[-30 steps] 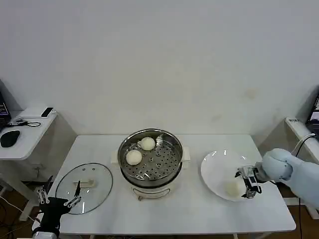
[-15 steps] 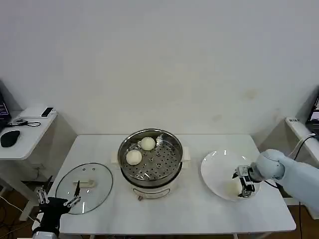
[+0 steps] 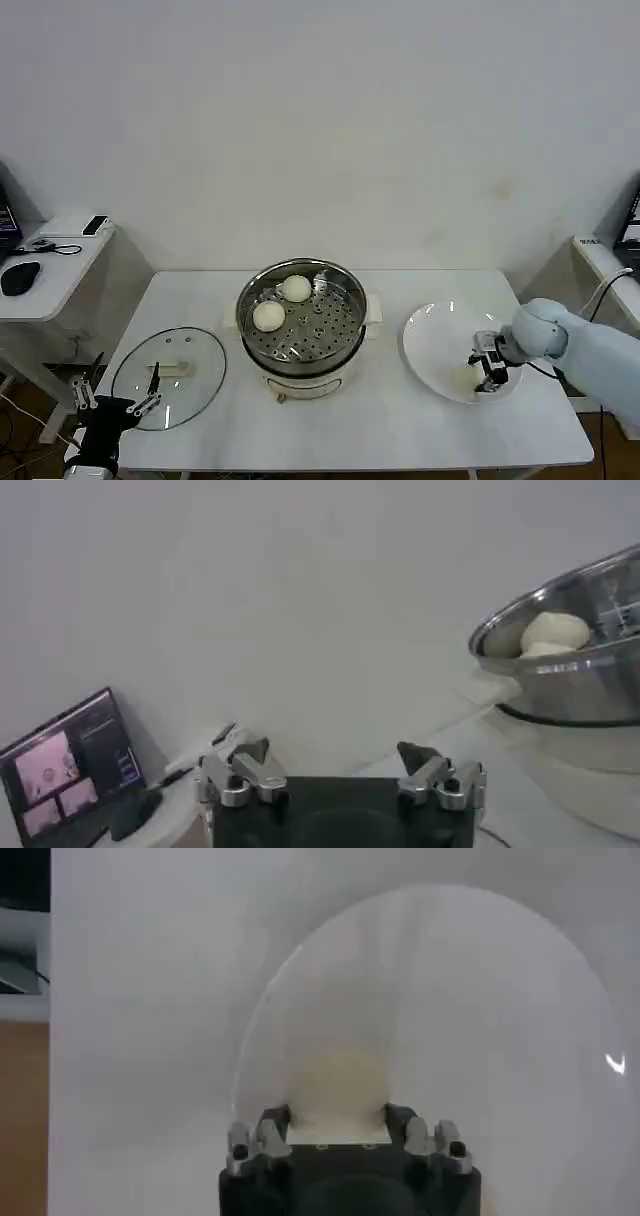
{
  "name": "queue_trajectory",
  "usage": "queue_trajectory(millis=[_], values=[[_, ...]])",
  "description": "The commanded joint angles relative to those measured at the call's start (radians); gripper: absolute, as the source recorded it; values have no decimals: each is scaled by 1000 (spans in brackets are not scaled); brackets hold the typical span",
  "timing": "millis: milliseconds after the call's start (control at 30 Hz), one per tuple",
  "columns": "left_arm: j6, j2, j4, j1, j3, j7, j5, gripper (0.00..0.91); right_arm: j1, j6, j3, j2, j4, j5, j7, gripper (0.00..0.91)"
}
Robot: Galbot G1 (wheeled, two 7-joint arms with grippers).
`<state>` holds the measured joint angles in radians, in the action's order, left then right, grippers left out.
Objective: Take steamed baozi put them in steamer then cover it.
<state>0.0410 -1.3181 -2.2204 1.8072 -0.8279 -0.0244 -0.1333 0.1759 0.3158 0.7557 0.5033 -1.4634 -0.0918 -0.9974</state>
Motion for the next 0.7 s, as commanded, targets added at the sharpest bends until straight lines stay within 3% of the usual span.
queue_trajectory(millis=[33,200,400,700], values=[[0,-2,0,-2,3,-1,1,907,-69,-9,3,0,4,3,-32,605],[0,0,2,-9,5,-1,2,907,-203,-21,11,13,9,42,-61,605],[-1,2,-1,-9,7,-2,4,907,-376,-19,31,63,26,121,-59,605],[0,3,-17,-8,-1,-2,6,907,-671,-6,204,277,59,216,-22,605]])
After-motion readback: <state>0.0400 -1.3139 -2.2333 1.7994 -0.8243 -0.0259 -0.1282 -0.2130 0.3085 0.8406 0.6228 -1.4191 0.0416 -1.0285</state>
